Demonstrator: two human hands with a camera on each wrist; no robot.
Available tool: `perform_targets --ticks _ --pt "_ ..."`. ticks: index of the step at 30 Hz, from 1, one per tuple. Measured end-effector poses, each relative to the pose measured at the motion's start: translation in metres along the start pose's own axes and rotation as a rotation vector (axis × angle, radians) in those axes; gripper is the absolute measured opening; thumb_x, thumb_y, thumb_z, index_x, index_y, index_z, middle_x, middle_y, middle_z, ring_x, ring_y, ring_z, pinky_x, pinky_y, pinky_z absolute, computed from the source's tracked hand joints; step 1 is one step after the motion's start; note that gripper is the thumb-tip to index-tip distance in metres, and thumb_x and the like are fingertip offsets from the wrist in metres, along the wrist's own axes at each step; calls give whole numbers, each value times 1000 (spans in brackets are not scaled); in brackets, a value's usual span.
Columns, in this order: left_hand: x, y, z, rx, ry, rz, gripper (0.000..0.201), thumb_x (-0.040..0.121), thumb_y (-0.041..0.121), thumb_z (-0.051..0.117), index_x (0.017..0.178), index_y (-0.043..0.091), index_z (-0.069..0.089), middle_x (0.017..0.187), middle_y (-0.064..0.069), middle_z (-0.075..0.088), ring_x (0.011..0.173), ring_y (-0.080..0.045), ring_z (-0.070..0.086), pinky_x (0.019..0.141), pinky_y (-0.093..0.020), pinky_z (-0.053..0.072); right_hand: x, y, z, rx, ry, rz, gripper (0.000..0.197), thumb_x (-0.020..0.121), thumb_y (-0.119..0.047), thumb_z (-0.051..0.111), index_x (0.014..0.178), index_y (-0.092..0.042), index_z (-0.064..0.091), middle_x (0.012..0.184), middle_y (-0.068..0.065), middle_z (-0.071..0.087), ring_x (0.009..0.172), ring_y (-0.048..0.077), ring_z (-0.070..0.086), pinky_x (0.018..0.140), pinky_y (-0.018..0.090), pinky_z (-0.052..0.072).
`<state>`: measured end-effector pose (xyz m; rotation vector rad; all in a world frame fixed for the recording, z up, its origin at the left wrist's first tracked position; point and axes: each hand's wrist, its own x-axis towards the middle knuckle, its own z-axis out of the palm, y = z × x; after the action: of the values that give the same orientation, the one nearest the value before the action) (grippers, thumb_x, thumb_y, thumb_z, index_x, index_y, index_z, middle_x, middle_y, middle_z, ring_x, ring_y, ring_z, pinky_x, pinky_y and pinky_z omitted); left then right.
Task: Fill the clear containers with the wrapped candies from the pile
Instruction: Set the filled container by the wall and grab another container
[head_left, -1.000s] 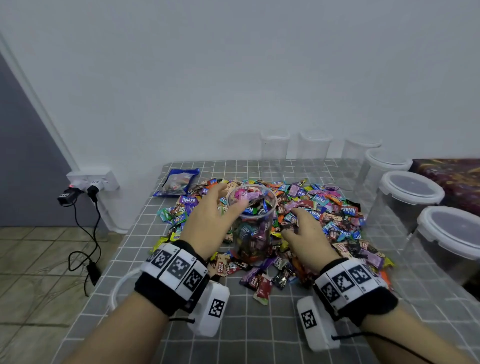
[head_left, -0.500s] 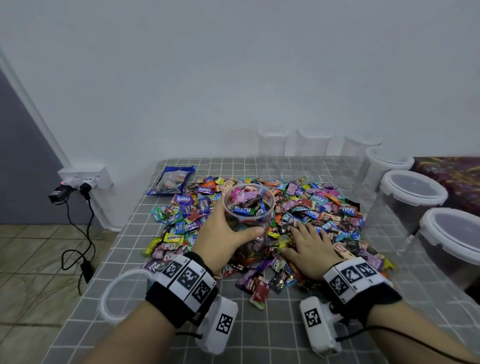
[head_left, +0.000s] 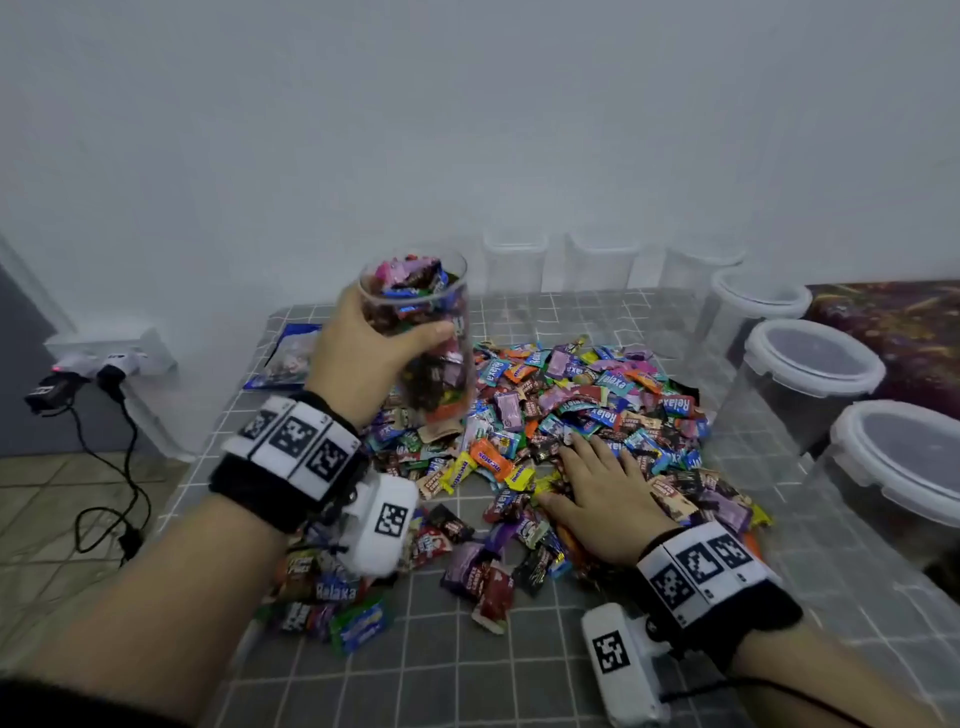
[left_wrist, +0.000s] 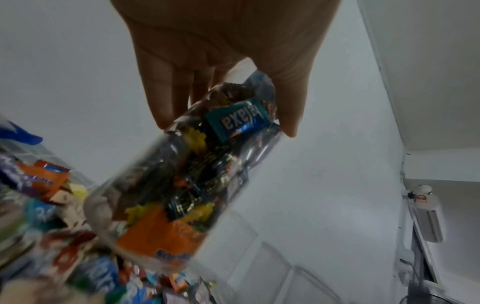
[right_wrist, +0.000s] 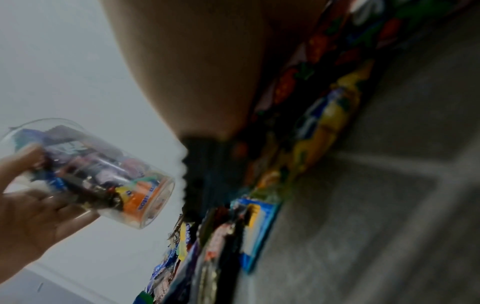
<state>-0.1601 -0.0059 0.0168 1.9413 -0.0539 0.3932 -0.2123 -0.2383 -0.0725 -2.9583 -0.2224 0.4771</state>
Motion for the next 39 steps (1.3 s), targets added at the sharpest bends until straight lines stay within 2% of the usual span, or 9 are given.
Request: perform_targets --ticks 9,12,18,21,24,29,33,36,39 --pt "96 -20 22 15 230 -59 78 58 48 82 122 16 49 117 2 63 105 -17 60 95 -34 49 2 1 0 27 -16 -6 69 98 -55 23 152 -18 2 158 0 -14 145 18 -16 117 42 -9" --pt "120 -32 37 78 258 -79 77 66 41 81 128 13 45 125 -2 59 112 -20 57 95 -27 45 1 1 -1 50 -13 -12 69 98 -55 24 152 -18 1 158 0 -16 145 18 -17 116 42 -11" --pt "153 -57 65 112 266 -161 79 69 38 80 131 10 41 129 -6 57 116 -24 55 94 -27 42 1 1 0 63 -13 -9 71 97 -58 20 152 -19 0 158 -1 -16 144 17 -18 117 40 -13" --pt "162 -66 74 128 232 -192 81 69 38 80 132 8 39 131 -9 55 117 -26 53 94 -29 42 4 2 3 80 9 -28 94 71 -70 -5 152 -21 0 158 -2 -16 144 16 -19 115 39 -14" --pt "167 -73 78 155 197 -204 81 71 39 78 133 8 36 131 -9 54 117 -26 53 93 -30 42 5 2 5 105 12 -37 106 57 -68 -11 152 -22 -1 158 -3 -17 144 15 -20 114 38 -16" --pt "171 -76 76 191 140 -202 83 75 39 75 138 9 31 133 -12 52 119 -30 52 96 -34 41 5 2 4 115 13 -43 105 57 -67 -11 152 -23 0 158 -4 -17 144 14 -20 114 38 -17" --pt "168 -69 76 218 160 -205 103 78 36 73 150 7 5 145 -15 38 132 -32 39 109 -39 33 5 2 4 110 6 -41 102 61 -68 -8 152 -22 1 158 -3 -17 144 15 -19 113 38 -16" --pt "160 -57 77 187 281 -24 95 84 33 68 151 7 5 156 -10 16 144 -23 15 117 -30 14 4 1 1 105 -14 -26 84 80 -64 9 152 -21 1 158 -3 -17 144 15 -19 114 38 -16" --pt "151 -38 83 163 294 164 80 87 28 63 150 11 16 156 -3 18 143 -14 17 110 -16 11 2 0 -1 108 -19 -17 70 96 -56 25 152 -20 2 158 -2 -16 144 15 -19 116 39 -15"
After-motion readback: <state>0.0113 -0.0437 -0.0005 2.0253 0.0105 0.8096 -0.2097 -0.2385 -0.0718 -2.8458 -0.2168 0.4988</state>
